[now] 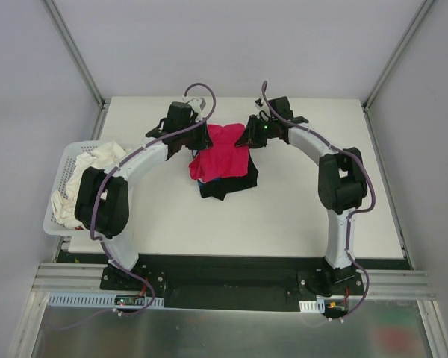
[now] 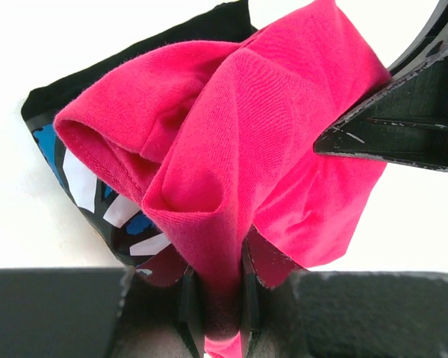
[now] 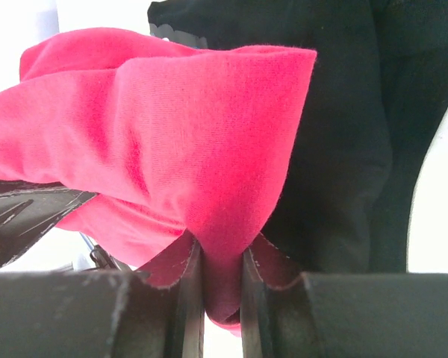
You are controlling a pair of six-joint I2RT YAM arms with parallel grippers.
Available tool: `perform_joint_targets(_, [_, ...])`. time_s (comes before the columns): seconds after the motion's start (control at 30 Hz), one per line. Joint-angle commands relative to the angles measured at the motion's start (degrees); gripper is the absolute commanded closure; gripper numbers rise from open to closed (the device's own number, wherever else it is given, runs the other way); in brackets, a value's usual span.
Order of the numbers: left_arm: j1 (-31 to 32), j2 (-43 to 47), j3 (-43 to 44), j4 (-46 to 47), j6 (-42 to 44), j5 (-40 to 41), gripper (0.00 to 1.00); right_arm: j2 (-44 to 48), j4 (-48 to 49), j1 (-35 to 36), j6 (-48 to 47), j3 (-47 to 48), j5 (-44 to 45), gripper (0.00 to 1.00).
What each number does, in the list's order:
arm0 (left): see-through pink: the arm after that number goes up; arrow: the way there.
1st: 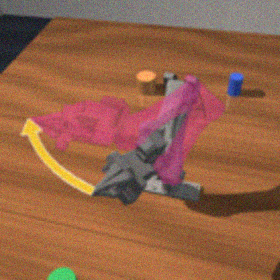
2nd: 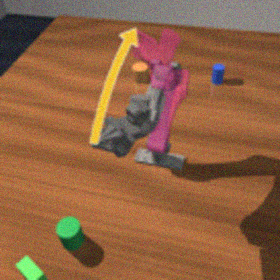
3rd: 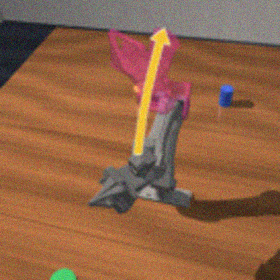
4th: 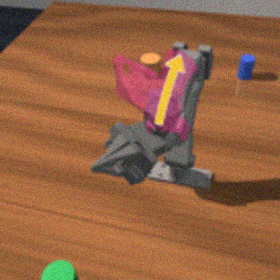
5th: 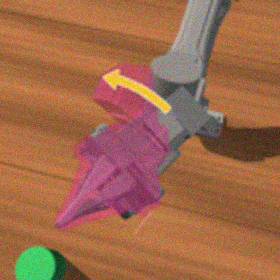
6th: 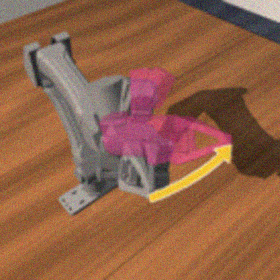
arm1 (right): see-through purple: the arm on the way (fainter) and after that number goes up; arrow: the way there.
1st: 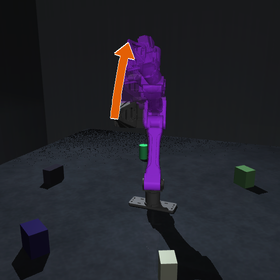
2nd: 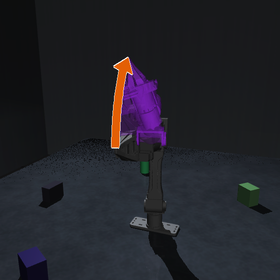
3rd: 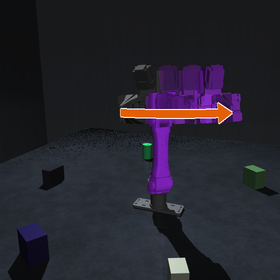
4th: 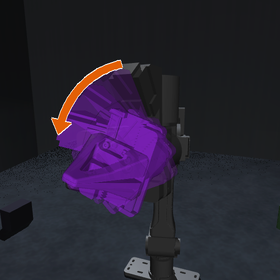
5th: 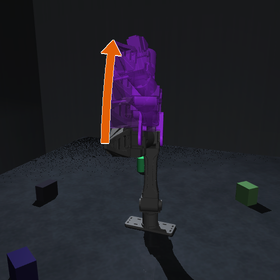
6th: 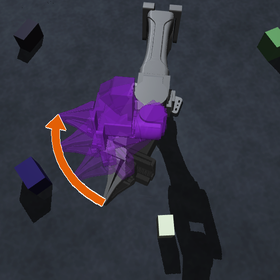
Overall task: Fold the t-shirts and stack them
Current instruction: Put the neatly folded tshirt into the corner of the board with both arms
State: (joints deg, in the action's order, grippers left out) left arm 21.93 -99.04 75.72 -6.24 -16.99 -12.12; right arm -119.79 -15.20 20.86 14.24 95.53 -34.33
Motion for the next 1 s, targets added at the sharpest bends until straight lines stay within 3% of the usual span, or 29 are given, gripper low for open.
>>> perform_joint_targets(0.0, [-2.51, 1.67, 2.67, -1.58, 2.4, 5.09, 1.0, -1.06, -3.61, -3.9, -2.46, 0.98, 6.64, 0.99])
perform_joint_targets(0.97, [-3.48, -11.34, 7.33, -0.88, 3.19, 5.7, 1.0, -10.37, -4.48, -3.99, -1.23, 8.09, 5.24, 0.92])
